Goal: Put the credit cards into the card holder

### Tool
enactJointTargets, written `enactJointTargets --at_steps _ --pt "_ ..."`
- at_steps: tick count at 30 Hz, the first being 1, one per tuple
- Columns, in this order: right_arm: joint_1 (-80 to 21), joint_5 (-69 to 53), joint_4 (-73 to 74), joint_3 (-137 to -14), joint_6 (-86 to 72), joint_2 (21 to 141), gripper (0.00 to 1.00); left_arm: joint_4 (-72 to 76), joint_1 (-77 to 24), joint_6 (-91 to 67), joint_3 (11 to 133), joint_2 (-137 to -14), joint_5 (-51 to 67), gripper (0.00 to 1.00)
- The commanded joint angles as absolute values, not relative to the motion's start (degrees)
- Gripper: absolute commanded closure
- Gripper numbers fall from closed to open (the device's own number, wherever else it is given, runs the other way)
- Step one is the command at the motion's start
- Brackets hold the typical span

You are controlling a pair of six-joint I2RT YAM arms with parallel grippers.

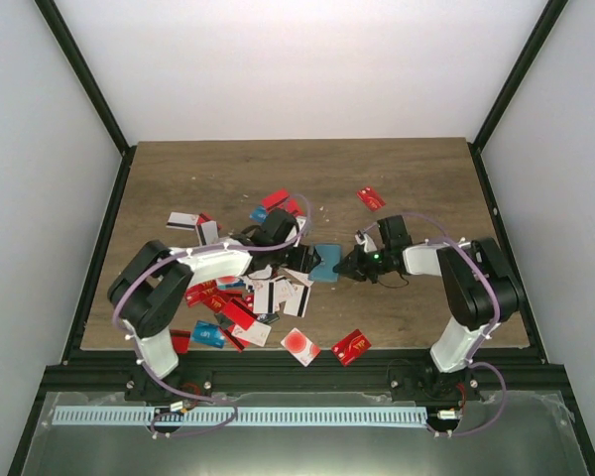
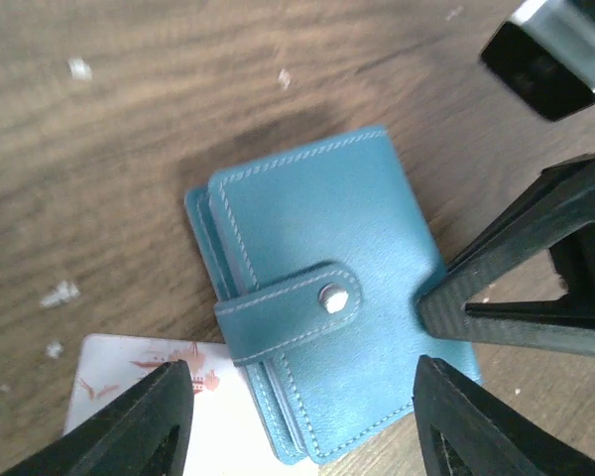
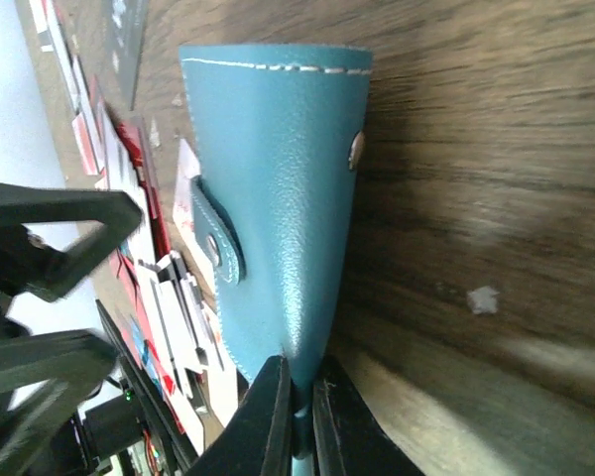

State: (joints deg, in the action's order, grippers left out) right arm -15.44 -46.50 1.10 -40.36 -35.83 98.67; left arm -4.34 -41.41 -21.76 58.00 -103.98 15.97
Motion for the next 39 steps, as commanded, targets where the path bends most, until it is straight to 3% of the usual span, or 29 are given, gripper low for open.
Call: enactJointTargets --at_steps 1,7,10,16,23,28,37,38,39 --pt "-15.1 -49.2 3.4 -42.8 -34.2 94.0 0.99 -4.6 -41.2 -21.1 57.7 -97.9 12.0 0.33" --pt "-15.1 -51.4 7.0 -46.6 -32.5 89.3 0.99 -3.0 -39.2 -23.1 55.5 -91.5 11.9 0.11" --pt "-15.1 -52.5 8.1 -47.9 -32.0 86.8 0.99 -0.3 -37.0 -24.6 52.7 -88.2 15.8 0.05" --pt "-15.1 -54.8 6.2 -48.3 -34.4 81.6 0.99 6.6 -34.5 -25.4 46.8 -82.2 26.0 0.00" --pt "-15.1 -58.5 0.8 -48.0 -38.4 79.2 0.99 13.2 -34.5 -27.0 44.8 -81.8 34.3 0.04" --pt "-15.1 -60.6 -0.4 -47.5 -39.5 78.2 0.99 17.5 -34.5 -28.7 45.1 -83.3 36.3 0.21" --pt "-15.3 -61.2 -2.1 -46.5 -40.6 76.1 0.99 25.8 -34.8 -34.0 45.3 -86.2 39.8 0.81" --pt "-15.3 -61.7 -2.1 -46.6 -40.5 76.0 0.97 25.9 -34.8 -34.2 45.3 -85.9 39.9 0.88" --pt "-15.3 -62.0 -2.2 -46.7 -40.3 75.8 0.86 25.9 -34.8 -34.4 45.3 -85.6 40.0 0.94"
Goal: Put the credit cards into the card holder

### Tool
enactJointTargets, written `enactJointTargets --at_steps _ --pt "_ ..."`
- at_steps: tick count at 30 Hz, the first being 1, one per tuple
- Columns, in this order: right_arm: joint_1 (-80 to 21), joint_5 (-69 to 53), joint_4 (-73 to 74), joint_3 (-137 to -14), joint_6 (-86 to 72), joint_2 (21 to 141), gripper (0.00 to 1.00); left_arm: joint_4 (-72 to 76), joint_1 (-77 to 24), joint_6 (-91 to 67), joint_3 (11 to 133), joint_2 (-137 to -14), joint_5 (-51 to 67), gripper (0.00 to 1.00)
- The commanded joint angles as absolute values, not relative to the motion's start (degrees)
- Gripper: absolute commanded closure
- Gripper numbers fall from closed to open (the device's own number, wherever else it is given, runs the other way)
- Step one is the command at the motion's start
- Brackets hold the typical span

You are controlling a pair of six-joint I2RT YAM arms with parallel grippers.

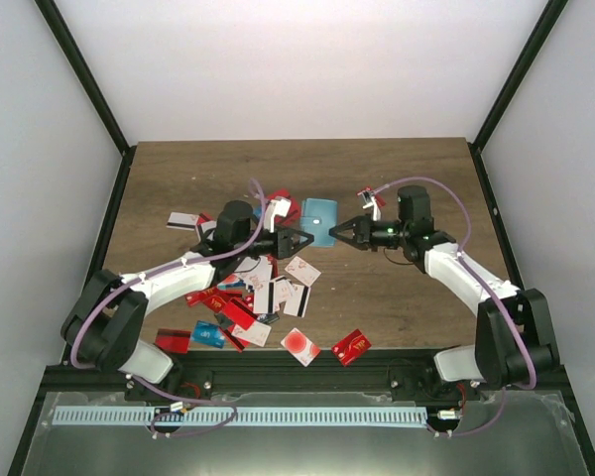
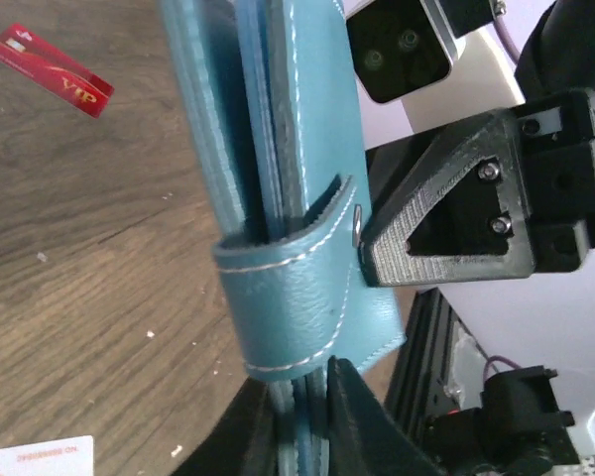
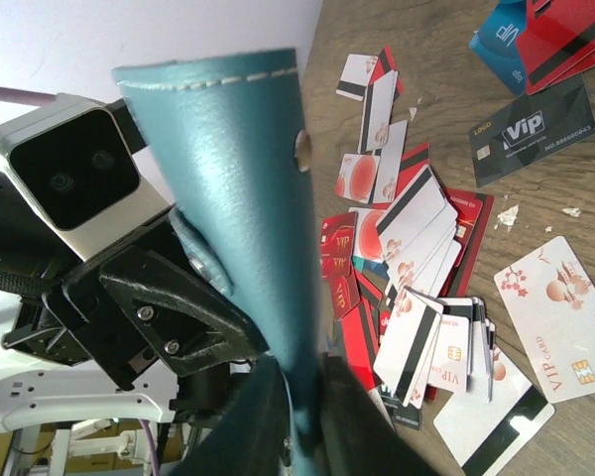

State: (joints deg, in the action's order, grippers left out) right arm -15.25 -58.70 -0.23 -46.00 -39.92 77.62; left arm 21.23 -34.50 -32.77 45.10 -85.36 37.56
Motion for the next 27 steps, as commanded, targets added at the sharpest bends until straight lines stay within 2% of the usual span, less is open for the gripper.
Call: enactJointTargets --at_steps 1,4,5,7,11,17,22,27 --pt "-15.3 -61.8 -1.8 -46.9 -40.0 75.6 0.68 25.7 -34.8 -34.6 45.4 -85.1 40.2 0.96" --pt "-14.8 -59.3 1.4 -48.7 -36.9 74.6 0.23 25.4 -34.6 -35.6 45.8 -83.0 42.9 0.96" --pt "-14.5 -58.8 1.6 -49.1 -36.3 74.2 0.15 25.7 -34.4 -36.3 45.9 -82.3 44.4 0.96" --pt "-13.8 -61.4 -1.2 -48.6 -36.9 73.4 0.11 27.3 -34.1 -38.6 45.9 -80.5 47.6 0.96" --pt "-13.6 -68.8 -10.6 -47.2 -40.7 72.3 0.13 30.7 -33.8 -43.1 45.9 -77.8 52.8 0.96" --pt "-13.6 -76.1 -27.5 -43.4 -50.3 69.0 0.23 38.0 -33.9 -50.4 45.6 -76.2 60.0 0.96" --pt "-13.6 -78.6 -40.3 -40.6 -59.0 66.7 0.40 40.7 -34.0 -52.5 45.4 -76.2 61.7 0.96" --pt "-13.6 -79.7 -46.2 -39.3 -63.7 66.7 0.60 45.1 -34.4 -55.1 44.7 -76.7 62.3 0.96"
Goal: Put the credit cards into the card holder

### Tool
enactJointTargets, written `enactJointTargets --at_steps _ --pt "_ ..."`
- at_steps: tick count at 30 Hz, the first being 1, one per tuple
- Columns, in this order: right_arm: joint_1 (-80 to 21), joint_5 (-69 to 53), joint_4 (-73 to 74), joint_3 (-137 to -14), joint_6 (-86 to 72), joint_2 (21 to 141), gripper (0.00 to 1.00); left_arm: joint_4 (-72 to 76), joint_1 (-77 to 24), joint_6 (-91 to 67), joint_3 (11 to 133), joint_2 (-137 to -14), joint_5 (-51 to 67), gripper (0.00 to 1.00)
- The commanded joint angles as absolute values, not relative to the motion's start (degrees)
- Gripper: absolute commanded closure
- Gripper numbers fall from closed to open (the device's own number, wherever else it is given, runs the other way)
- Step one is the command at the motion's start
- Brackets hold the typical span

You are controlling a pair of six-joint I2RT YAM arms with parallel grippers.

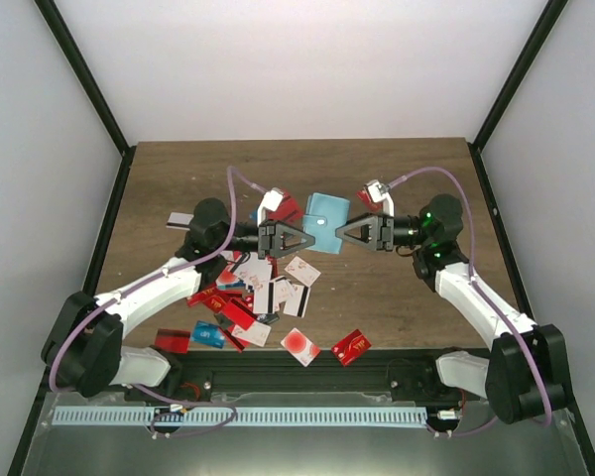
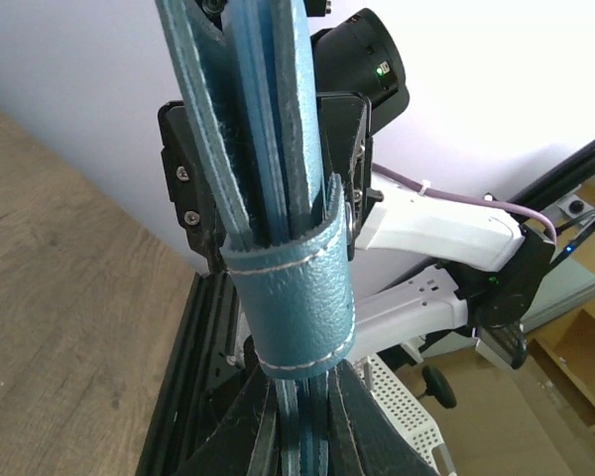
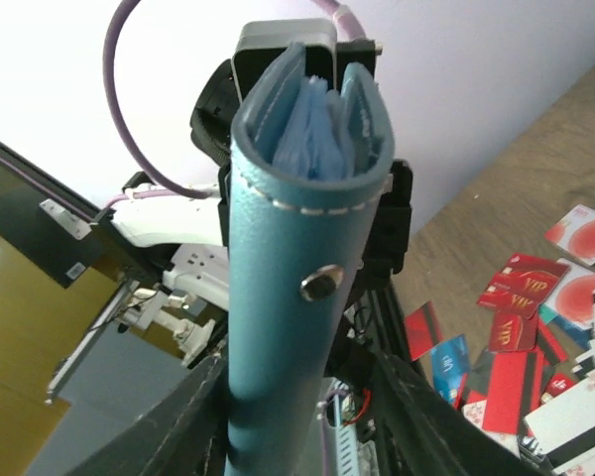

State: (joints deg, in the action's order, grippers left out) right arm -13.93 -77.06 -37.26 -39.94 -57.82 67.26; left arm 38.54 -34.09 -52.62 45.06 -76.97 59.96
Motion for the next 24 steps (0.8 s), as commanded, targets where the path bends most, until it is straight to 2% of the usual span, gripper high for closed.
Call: enactJointTargets --at_steps 1,4,10,16,18,21,24 --pt "-13.7 -79.7 -46.6 -39.2 -64.1 66.8 0.62 45.2 -34.6 -55.2 44.8 -77.0 62.4 0.96" --pt "-13.9 -79.7 -46.9 -39.7 -64.3 66.9 0.66 45.9 -35.4 -55.2 45.2 -77.9 62.9 0.96" --pt "-14.4 -79.8 -46.1 -40.0 -63.5 67.0 0.67 46.4 -36.5 -55.3 45.8 -79.3 63.5 0.96" --pt "-14.4 -79.6 -40.9 -40.7 -60.2 66.3 0.98 44.8 -36.6 -54.0 45.9 -79.4 62.2 0.93" --pt "-14.3 -79.4 -37.8 -41.1 -58.1 65.7 0.99 42.7 -36.5 -52.5 46.1 -79.3 61.1 0.84" --pt "-14.4 -78.3 -30.2 -42.7 -53.4 64.7 0.99 35.7 -36.1 -47.5 47.8 -79.0 59.4 0.65" --pt "-14.4 -74.1 -13.7 -46.7 -43.2 64.3 0.99 16.9 -35.9 -33.7 51.2 -76.2 49.9 0.46"
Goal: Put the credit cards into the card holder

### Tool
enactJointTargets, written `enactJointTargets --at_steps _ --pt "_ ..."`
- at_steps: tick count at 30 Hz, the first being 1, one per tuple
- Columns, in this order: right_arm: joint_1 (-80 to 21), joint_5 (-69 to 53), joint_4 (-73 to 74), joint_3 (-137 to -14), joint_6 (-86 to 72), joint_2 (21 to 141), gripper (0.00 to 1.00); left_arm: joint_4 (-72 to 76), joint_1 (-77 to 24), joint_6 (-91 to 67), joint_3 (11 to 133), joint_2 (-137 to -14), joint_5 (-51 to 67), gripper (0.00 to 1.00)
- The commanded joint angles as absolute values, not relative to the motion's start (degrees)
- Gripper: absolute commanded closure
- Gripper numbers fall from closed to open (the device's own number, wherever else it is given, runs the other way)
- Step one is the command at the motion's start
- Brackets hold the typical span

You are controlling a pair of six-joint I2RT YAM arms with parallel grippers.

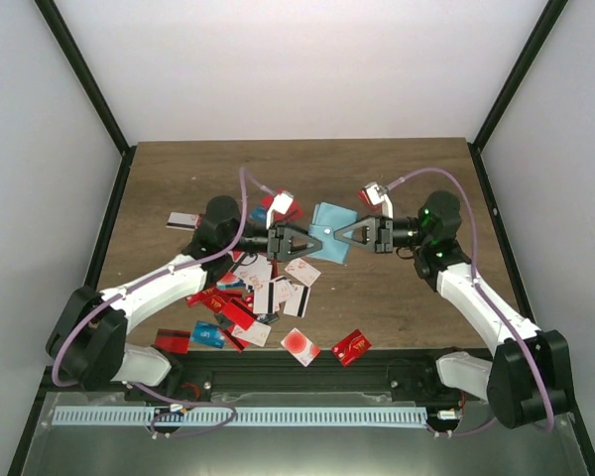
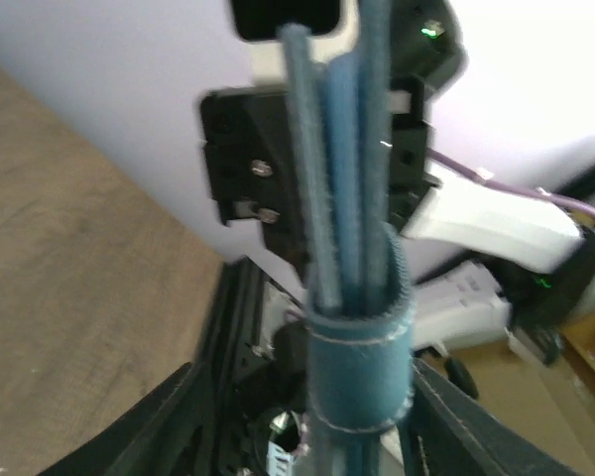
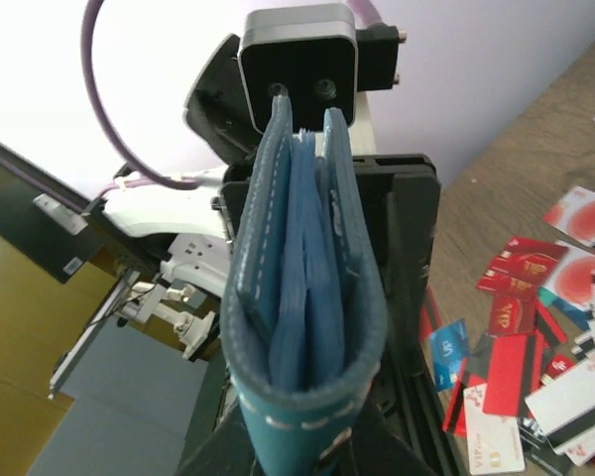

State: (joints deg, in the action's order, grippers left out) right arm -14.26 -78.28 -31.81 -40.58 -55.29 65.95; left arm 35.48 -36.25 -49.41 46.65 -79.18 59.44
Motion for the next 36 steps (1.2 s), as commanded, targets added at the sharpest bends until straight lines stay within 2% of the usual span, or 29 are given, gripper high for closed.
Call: enactJointTargets --at_steps 1,4,7,12,18,25,36 --pt "-14.4 -72.2 -8.9 -48.2 -40.3 64.4 0.99 8.4 -36.1 -29.0 52.4 -75.0 44.6 0.41" --pt "-14.4 -65.5 1.5 -51.1 -34.8 65.1 0.99 -2.8 -36.5 -20.5 54.6 -72.2 28.6 0.28" --pt "-14.4 -61.6 7.1 -52.6 -32.7 66.6 0.99 -7.0 -37.2 -17.2 54.7 -70.3 17.2 0.22" --pt "-14.4 -59.2 11.8 -53.3 -31.0 69.7 0.99 -9.2 -40.3 -12.7 55.4 -69.7 6.9 0.14" --pt "-14.4 -55.0 19.1 -56.0 -27.7 72.7 0.99 -9.2 -44.4 -9.1 56.6 -74.1 0.5 0.08" --pt "-14.5 -54.4 26.1 -57.9 -24.0 75.6 0.99 -6.4 -47.6 -7.1 58.2 -80.8 0.7 0.07" --pt "-17.2 -53.6 27.9 -57.4 -22.9 76.2 0.99 -6.4 -50.3 -5.0 61.8 -86.2 -1.3 0.03"
